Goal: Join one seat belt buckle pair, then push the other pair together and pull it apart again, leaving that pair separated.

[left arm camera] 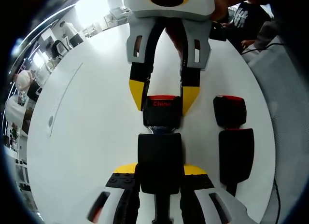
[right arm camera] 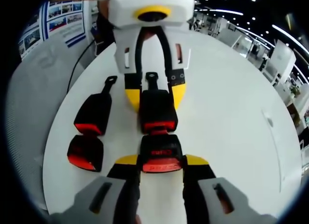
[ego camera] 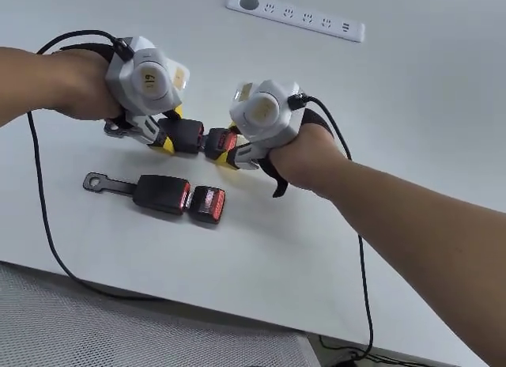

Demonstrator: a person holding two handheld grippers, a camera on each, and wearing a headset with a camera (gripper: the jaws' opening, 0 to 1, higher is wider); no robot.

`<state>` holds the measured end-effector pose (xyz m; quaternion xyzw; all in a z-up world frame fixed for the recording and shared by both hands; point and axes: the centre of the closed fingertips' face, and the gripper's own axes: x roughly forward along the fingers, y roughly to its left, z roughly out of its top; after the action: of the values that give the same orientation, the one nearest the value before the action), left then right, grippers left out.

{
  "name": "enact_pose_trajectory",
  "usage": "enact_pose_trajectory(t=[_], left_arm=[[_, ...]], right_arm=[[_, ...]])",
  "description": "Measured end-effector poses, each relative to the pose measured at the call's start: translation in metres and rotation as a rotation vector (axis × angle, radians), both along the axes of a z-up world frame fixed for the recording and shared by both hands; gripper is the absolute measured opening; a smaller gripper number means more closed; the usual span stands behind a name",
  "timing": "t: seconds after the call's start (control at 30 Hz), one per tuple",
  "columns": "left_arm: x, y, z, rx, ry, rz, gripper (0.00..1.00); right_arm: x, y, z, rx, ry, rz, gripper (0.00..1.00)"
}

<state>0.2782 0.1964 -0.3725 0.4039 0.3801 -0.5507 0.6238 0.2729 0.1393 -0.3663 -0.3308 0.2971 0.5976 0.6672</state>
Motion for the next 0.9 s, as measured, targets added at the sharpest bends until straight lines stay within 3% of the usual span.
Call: enact_pose_trajectory(t=[0.7,0.9], left_arm=[[0.003,0.001,0.0,0.016,0.0,0.0,0.31],[0.003,0.0,0.0,0.015,0.001,0.001,0.32]], right_arm=[[0.0,-0.001,0.001,-0.002,-0.01,-0.005,0.33],[0.0,-0.012,0.001,-0.008,-0.01,-0.015,0.33]])
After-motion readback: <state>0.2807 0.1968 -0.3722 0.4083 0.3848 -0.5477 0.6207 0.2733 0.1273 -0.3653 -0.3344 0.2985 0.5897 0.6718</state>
